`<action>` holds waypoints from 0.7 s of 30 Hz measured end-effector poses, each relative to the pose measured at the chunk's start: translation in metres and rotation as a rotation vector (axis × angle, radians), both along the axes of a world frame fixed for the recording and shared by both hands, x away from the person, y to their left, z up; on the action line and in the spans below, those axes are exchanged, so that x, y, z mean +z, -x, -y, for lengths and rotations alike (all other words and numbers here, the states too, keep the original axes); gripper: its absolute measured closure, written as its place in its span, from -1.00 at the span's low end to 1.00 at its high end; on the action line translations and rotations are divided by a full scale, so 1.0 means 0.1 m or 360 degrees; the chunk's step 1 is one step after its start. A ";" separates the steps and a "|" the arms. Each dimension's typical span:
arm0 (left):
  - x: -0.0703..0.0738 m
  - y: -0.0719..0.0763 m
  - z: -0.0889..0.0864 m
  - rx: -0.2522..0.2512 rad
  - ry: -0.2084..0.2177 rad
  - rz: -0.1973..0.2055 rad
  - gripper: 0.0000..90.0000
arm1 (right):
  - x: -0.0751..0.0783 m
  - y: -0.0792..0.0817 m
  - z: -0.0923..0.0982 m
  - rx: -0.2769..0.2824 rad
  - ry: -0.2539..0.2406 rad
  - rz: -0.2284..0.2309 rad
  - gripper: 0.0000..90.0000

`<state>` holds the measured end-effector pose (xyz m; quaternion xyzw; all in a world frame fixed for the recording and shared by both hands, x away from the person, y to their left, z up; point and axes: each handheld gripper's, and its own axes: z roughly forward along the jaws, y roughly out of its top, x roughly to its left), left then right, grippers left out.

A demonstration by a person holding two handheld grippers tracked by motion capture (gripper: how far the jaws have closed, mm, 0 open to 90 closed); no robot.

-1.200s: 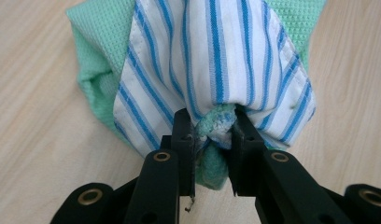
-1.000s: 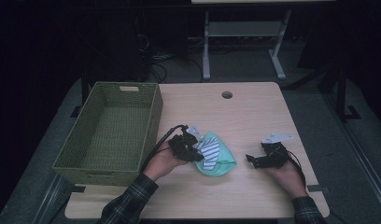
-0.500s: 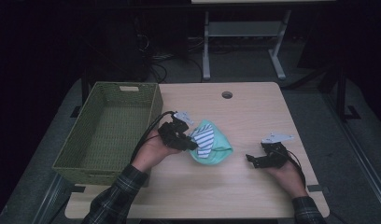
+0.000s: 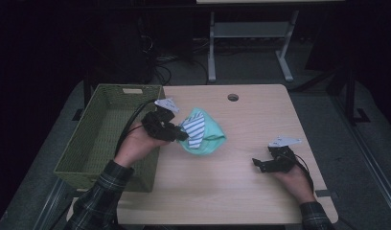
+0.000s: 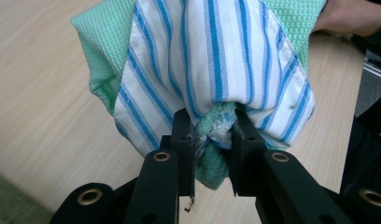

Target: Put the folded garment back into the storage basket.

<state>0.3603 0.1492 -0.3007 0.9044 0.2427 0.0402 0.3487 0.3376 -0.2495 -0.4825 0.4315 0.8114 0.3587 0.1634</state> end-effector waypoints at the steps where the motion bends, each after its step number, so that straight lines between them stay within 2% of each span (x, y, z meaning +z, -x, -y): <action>1: 0.05 0.00 -0.09 0.0028 0.0013 0.0014 0.65 | 0.00 0.00 0.00 -0.0001 0.0000 0.0001 -0.70; 7: 0.12 0.00 -0.31 0.0099 -0.0002 0.0038 0.65 | 0.00 0.00 0.00 -0.0003 0.0001 0.0003 -0.70; 9: 0.14 0.00 -0.42 0.0146 0.0000 0.0049 0.65 | 0.00 0.00 0.00 -0.0004 0.0002 0.0003 -0.70; 10: 0.14 0.00 -0.42 0.0146 0.0000 0.0049 0.65 | 0.00 0.00 0.00 -0.0004 0.0002 0.0003 -0.70; 11: 0.16 0.00 -0.51 0.0176 -0.0007 0.0058 0.65 | 0.00 0.00 0.00 -0.0005 0.0001 0.0002 -0.70; 13: 0.17 0.00 -0.54 0.0193 -0.0012 0.0063 0.65 | 0.00 0.00 0.00 -0.0005 0.0002 0.0003 -0.70; 16: 0.20 0.01 -0.70 0.0263 -0.0053 0.0087 0.65 | 0.00 0.00 0.00 -0.0006 0.0002 0.0002 -0.70; 21: 0.20 0.02 -0.91 0.0354 -0.0040 0.0089 0.65 | 0.00 0.00 0.00 -0.0006 0.0002 0.0002 -0.70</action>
